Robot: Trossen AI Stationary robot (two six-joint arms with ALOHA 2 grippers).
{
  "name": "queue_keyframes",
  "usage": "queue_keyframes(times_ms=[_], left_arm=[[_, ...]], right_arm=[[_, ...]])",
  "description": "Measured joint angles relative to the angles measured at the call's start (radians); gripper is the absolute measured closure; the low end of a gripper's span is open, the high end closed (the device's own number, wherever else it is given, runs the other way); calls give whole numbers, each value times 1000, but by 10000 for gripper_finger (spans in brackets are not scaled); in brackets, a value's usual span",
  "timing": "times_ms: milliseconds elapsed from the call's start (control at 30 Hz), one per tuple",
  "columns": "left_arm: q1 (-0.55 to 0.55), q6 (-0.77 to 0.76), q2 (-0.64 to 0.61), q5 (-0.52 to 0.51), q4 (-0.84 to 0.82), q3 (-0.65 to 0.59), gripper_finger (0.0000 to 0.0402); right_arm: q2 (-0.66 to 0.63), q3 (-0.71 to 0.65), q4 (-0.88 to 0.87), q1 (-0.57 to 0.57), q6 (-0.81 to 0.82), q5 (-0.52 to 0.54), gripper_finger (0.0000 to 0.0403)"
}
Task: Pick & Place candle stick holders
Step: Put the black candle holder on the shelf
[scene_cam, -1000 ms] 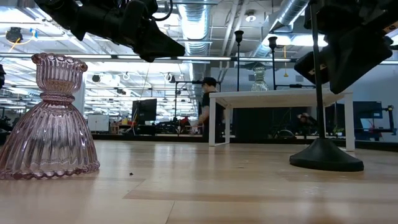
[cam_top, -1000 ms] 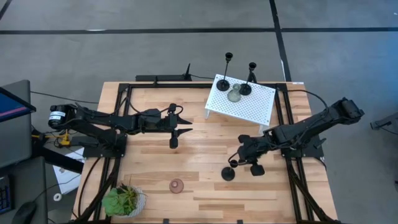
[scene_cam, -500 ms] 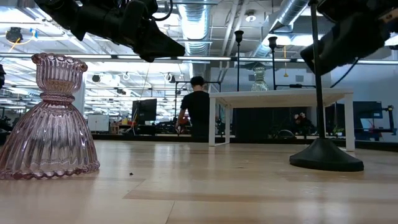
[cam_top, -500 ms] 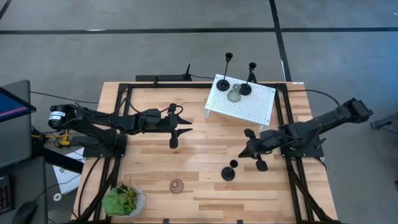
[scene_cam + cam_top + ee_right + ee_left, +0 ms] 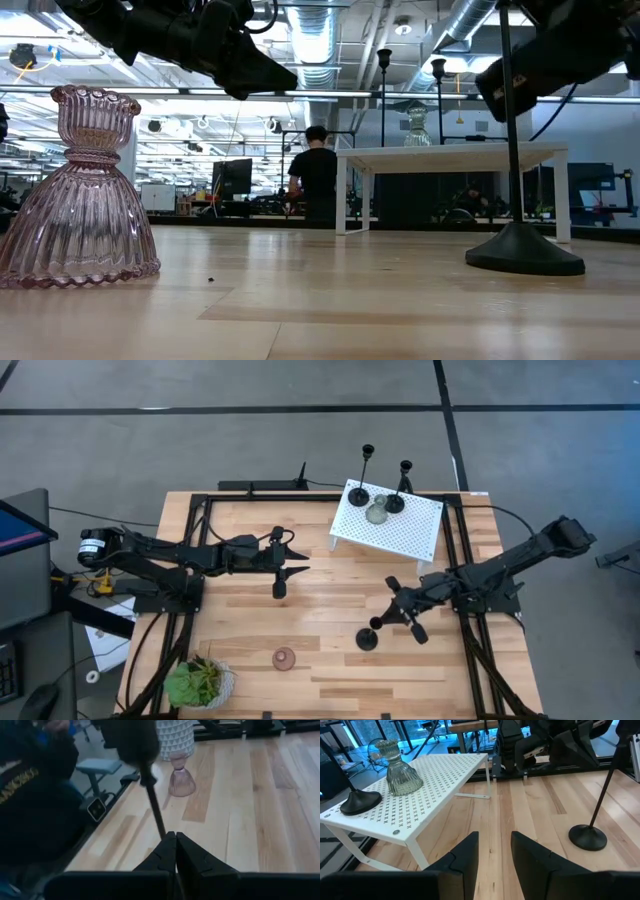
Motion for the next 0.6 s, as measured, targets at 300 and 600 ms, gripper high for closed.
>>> queue_keyframes(times_ms=[300,600], left_arm=[[0,0,0,0,0,0,287],[0,0,0,0,0,0,287]], right_arm=[[6,0,-17,-13,96,61,366],[6,0,-17,33,96,53,272]])
